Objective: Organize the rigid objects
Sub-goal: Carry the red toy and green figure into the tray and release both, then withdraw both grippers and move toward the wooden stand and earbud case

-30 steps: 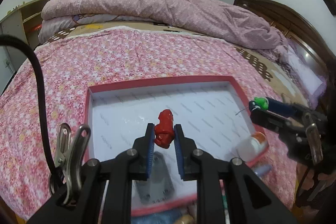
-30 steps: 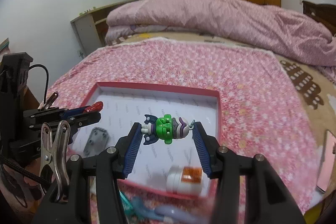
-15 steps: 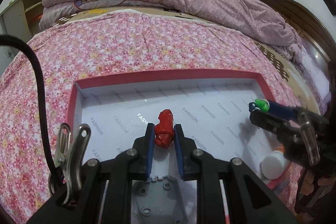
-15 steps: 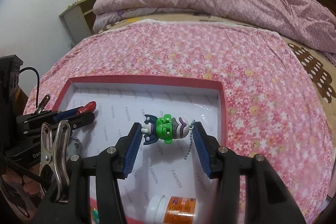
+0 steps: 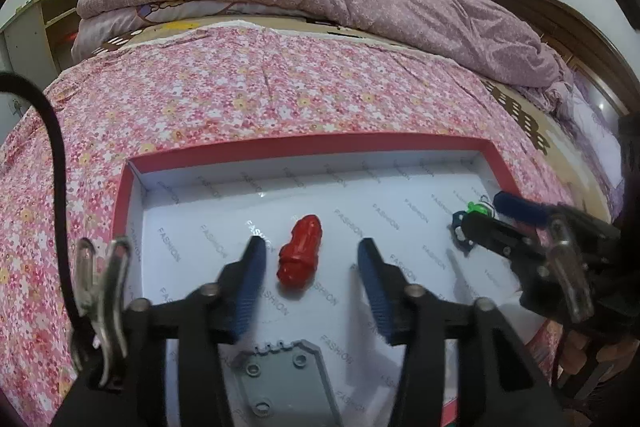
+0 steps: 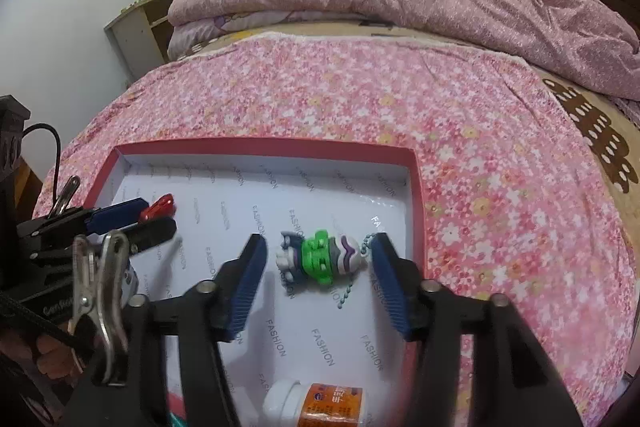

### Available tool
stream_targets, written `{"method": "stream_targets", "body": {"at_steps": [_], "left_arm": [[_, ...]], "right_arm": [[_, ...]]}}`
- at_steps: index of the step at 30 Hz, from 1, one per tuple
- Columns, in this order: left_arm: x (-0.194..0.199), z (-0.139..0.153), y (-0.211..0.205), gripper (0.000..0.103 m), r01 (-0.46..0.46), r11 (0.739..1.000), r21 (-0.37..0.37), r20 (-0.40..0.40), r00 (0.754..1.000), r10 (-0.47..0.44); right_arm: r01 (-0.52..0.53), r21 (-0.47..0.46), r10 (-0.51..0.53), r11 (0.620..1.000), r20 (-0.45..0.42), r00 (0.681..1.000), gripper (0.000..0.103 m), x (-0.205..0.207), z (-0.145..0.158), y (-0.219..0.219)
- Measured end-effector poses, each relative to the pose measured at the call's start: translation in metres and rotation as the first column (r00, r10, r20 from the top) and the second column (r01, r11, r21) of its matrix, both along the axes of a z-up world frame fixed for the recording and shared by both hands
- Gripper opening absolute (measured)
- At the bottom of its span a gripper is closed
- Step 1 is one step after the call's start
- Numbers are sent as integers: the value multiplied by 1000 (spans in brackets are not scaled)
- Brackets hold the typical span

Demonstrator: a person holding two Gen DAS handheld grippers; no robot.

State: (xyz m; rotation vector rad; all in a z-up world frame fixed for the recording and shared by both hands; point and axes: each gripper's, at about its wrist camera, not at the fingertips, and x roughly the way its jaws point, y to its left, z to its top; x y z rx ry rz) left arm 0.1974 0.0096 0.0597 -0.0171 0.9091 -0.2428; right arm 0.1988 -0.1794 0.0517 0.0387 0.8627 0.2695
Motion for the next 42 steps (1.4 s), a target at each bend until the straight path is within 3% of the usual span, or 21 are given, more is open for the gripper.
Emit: {"method": "stream_targets", "body": {"at_steps": [5, 20, 30, 42], "left_arm": [[-7, 1, -3, 53, -7, 1000, 20, 1, 1000, 7], [-50, 23, 8, 54, -33, 999, -17, 43, 998, 34], [-90, 33, 18, 54, -49, 999, -20, 59, 997, 51], [-135, 25, 35, 54, -78, 997, -16, 48, 996, 79]], "right_arm": [[7, 15, -7, 1000, 21, 1000, 64, -5, 6, -4], [38, 72, -42, 997, 58, 997, 65, -37, 23, -17], [21, 93, -28, 995, 80, 996, 65, -77, 28, -17], [-7, 83, 1, 997, 73, 997, 65, -131, 20, -11]]}}
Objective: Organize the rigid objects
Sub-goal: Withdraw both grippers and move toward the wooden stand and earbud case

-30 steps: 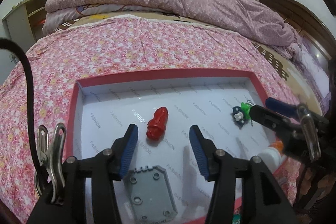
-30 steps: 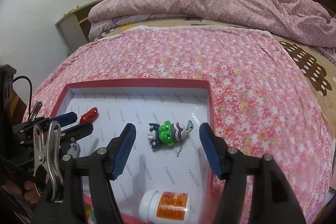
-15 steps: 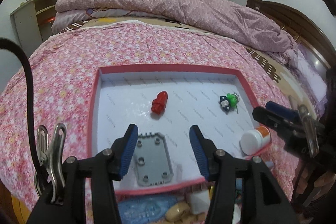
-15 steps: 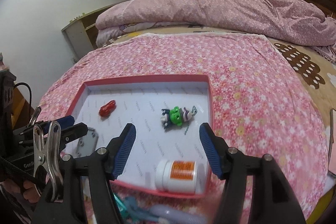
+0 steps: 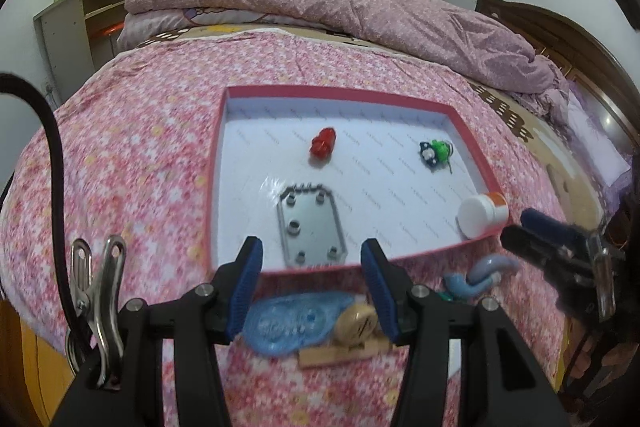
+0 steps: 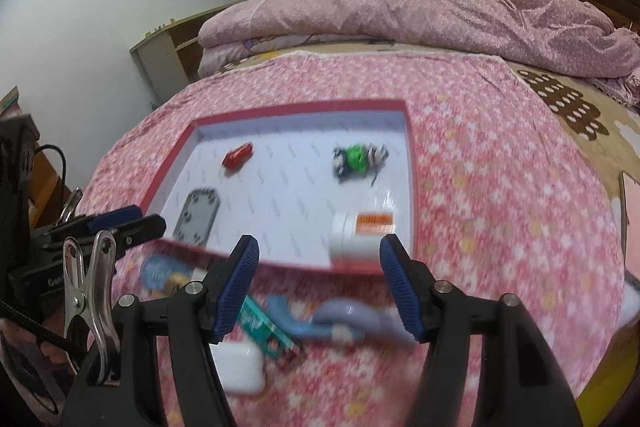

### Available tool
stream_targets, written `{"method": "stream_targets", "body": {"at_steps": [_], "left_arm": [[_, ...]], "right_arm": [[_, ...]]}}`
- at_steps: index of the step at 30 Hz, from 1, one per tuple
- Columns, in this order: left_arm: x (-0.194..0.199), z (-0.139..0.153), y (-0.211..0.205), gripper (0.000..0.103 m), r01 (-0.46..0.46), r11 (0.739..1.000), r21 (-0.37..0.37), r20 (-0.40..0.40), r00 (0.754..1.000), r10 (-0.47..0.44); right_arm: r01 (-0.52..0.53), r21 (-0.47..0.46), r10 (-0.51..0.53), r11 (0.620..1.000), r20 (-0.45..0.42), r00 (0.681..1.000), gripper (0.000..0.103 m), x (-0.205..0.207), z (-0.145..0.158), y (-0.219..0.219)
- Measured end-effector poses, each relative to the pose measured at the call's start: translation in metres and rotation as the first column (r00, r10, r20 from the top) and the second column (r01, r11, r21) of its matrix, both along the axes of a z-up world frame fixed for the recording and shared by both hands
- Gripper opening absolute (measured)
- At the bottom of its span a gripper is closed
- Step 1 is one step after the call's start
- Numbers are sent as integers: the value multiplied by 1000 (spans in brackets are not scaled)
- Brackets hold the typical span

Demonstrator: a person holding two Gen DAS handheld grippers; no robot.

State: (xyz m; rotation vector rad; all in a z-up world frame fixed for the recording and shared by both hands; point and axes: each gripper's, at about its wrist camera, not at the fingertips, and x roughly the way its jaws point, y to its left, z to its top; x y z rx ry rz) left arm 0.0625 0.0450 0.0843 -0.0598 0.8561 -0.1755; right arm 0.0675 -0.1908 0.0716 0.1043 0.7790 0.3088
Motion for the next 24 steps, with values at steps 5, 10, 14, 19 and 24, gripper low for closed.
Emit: {"method": "stream_targets", "body": {"at_steps": [5, 10, 14, 19, 24], "left_arm": [[-18, -5, 9, 54, -13, 1000, 2, -3, 1000, 13], [-30, -9, 18, 54, -34, 999, -7, -13, 999, 34], [-38, -14, 22, 54, -40, 999, -5, -17, 999, 40], [-47, -20, 22, 54, -39, 999, 18, -23, 999, 39], [-54, -29, 26, 54, -33, 999, 21, -30, 999, 34]], "right_arm": [[-18, -8, 18, 1000, -24, 1000, 65, -22, -10, 7], [-38, -25, 37, 999, -52, 998, 65, -38, -20, 14], [-58, -35, 54, 998, -89, 995, 65, -45, -29, 20], [-72, -53, 66, 996, -106, 992, 71, -55, -37, 28], [-99, -78, 89, 992, -112, 990, 78, -61, -43, 42]]}}
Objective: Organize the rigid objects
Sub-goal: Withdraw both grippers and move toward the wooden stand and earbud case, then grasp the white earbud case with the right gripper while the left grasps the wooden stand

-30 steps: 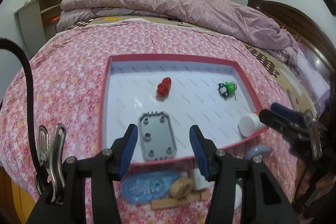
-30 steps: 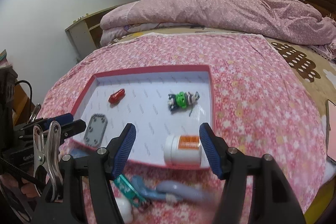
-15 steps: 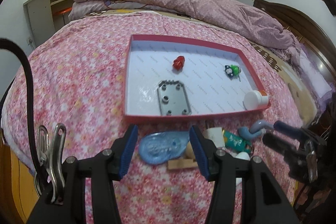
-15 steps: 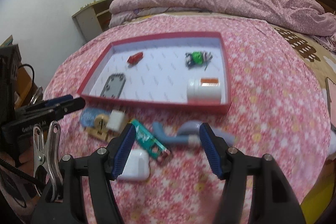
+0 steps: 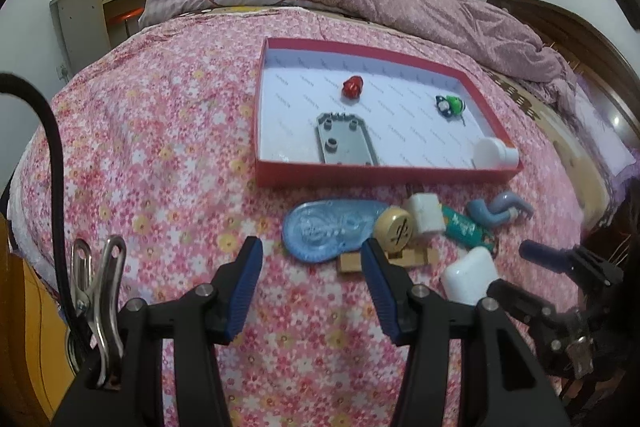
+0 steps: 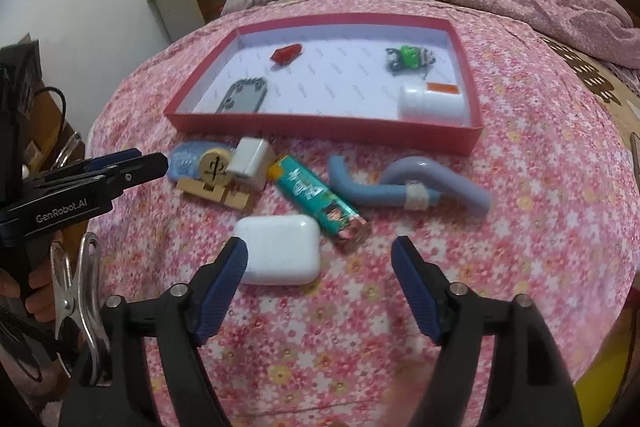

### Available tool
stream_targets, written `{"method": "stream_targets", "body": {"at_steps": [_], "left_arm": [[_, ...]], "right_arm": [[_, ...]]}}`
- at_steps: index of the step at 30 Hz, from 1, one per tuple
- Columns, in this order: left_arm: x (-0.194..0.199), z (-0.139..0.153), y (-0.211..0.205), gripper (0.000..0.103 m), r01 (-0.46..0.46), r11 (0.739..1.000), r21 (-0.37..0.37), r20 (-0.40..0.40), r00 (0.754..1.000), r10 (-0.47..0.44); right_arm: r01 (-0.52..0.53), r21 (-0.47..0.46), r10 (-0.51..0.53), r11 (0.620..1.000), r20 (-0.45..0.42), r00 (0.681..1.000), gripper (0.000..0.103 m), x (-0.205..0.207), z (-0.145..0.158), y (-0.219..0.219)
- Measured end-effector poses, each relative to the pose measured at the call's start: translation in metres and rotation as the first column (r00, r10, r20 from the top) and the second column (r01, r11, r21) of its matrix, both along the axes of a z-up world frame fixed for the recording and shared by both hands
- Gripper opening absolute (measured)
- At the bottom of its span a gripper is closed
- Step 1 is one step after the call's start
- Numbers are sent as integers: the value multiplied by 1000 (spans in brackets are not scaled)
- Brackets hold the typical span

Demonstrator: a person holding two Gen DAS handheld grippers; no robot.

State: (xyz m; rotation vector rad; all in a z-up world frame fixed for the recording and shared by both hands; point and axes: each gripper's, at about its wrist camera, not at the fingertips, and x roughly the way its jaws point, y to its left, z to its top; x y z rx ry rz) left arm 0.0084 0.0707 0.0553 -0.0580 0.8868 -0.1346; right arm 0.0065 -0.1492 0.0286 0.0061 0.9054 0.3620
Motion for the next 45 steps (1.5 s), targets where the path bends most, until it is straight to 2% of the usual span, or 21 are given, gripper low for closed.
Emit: {"method": "stream_targets", "body": {"at_steps": [7, 13, 14, 15, 17, 22, 29, 36, 45], "left_arm": [[-2, -16, 5, 54, 4, 1000, -4, -34, 999, -4], [0, -20, 4, 54, 16, 998, -54, -46, 999, -19], [0, -21, 2, 54, 23, 998, -55, -46, 999, -25], [0, -21, -1, 55, 32, 998, -55, -45, 998, -34], [-1, -22, -6, 59, 47, 997, -53, -45, 998, -49], [-1, -24, -16, 65, 47, 998, -49, -47, 998, -49], [-1, -23, -25, 78, 40, 991, -131, -38, 998, -45], [3, -30, -48, 81, 45, 994, -102, -29, 998, -48], [2, -38, -74, 83, 40, 997, 65, 28, 999, -42]], "right_arm": [[-57, -45, 56, 997, -23, 998, 78, -6, -13, 27], [-57, -125, 57, 991, -4, 998, 78, -5, -21, 38], [-51, -137, 53, 989, 7, 999, 75, -6, -22, 39], [-44, -147, 46, 988, 14, 999, 71, -6, -22, 38], [-28, -170, 33, 985, 32, 999, 58, -7, -21, 36], [-6, -147, 10, 989, 27, 1000, 57, -6, -20, 23], [51, -125, -50, 991, 12, 999, 57, -10, -17, -5], [129, -130, -130, 983, -5, 991, 58, -16, -22, -39], [126, -113, -120, 986, 52, 991, 58, -22, -27, -43]]}}
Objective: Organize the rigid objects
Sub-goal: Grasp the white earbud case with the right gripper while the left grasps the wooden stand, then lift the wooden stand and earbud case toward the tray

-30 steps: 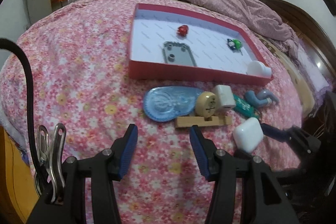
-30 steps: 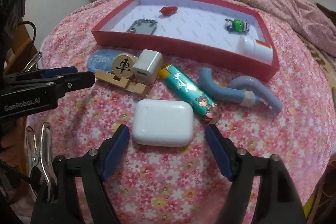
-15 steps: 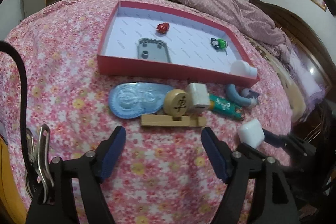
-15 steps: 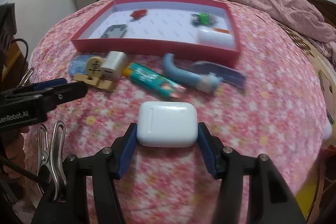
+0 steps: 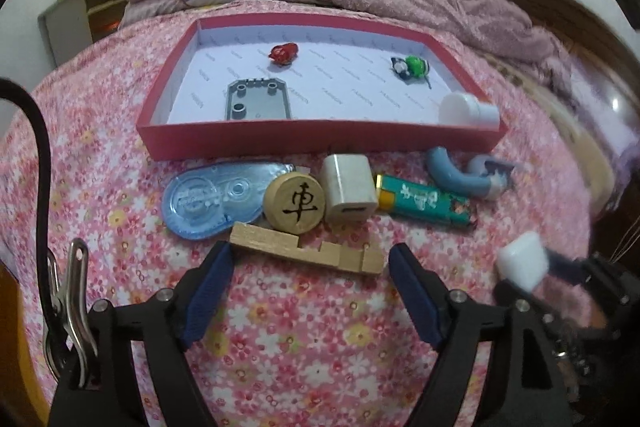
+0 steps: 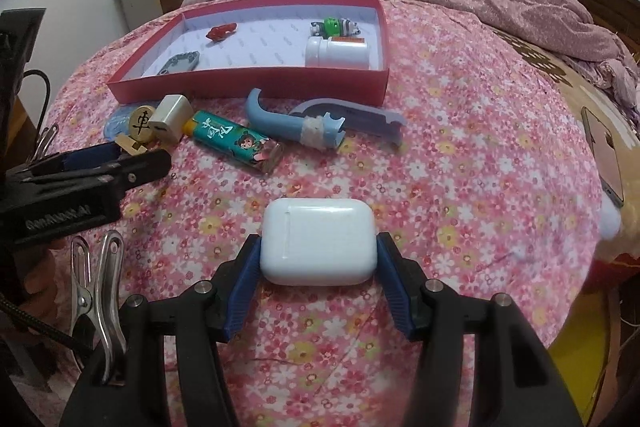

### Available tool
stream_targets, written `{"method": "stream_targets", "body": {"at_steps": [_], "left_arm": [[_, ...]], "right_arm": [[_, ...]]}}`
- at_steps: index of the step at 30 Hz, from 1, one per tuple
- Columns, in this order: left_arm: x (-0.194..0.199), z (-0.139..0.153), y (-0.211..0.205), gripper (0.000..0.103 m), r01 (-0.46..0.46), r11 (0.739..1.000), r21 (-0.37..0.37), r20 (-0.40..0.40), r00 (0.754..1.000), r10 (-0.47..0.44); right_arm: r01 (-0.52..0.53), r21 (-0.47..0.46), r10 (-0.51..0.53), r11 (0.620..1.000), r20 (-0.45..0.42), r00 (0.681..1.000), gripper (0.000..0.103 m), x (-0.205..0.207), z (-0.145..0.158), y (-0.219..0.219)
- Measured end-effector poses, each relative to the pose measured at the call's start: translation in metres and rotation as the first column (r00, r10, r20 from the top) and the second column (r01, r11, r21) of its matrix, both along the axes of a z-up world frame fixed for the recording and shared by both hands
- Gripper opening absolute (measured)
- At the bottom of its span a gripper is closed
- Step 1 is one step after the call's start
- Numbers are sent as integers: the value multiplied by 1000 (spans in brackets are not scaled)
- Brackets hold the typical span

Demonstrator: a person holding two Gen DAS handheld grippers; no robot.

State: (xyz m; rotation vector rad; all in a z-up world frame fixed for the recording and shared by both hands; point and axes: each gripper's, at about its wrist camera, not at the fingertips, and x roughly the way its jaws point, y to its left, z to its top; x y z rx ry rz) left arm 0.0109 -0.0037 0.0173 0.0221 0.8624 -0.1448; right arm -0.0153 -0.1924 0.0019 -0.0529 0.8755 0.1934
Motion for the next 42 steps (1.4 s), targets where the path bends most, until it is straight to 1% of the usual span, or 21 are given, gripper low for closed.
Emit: {"method": "stream_targets", "body": {"at_steps": [2, 4, 6, 8, 14, 19, 22, 26, 30, 37, 39, 40, 42], "left_arm": [[-2, -2, -5, 83, 30, 998, 53, 6, 1000, -31], [-3, -4, -7, 83, 60, 995, 84, 9, 998, -61], [-3, -5, -6, 83, 82, 992, 95, 14, 996, -84], [-1, -6, -4, 84, 98, 991, 92, 13, 995, -99], [5, -7, -3, 86, 109, 990, 87, 38, 993, -113], [1, -8, -2, 86, 149, 984, 96, 49, 987, -155], [-1, -7, -2, 80, 158, 983, 98, 58, 985, -164], [-8, -6, -2, 80, 165, 981, 101, 58, 984, -171], [-16, -4, 1, 80, 174, 981, 89, 60, 982, -180], [-19, 2, 11, 80, 152, 987, 49, 54, 987, -154], [-20, 4, 14, 80, 144, 989, 38, 57, 988, -146], [-20, 5, 16, 80, 141, 990, 25, 54, 988, -142], [-20, 7, 18, 80, 136, 991, 0, 49, 989, -136]], "right_arm": [[-6, -2, 6, 1000, 9, 1000, 58, -1, -1, 0], [-10, 4, 10, 1000, 13, 1000, 58, -2, -1, -1], [-11, 21, 11, 1000, 15, 1000, 59, -3, -1, -2], [-13, 34, 13, 999, 18, 1000, 60, -3, -1, -4], [-20, 30, 20, 999, 24, 1000, 62, -4, -1, -2], [-22, 37, 21, 999, 26, 999, 64, -3, -1, -2], [-23, 27, 22, 999, 29, 999, 64, -4, -2, 0], [-23, 30, 22, 999, 29, 999, 64, -4, -2, 0], [-23, 34, 22, 999, 31, 999, 64, -4, -2, 0], [-19, 29, 18, 999, 37, 999, 64, -5, -1, 0], [-13, 25, 12, 1000, 39, 999, 62, -5, -1, 0], [-6, 18, 6, 1000, 41, 999, 58, -5, -1, 0], [-3, 20, 2, 1000, 42, 999, 58, -5, -1, 0]]}}
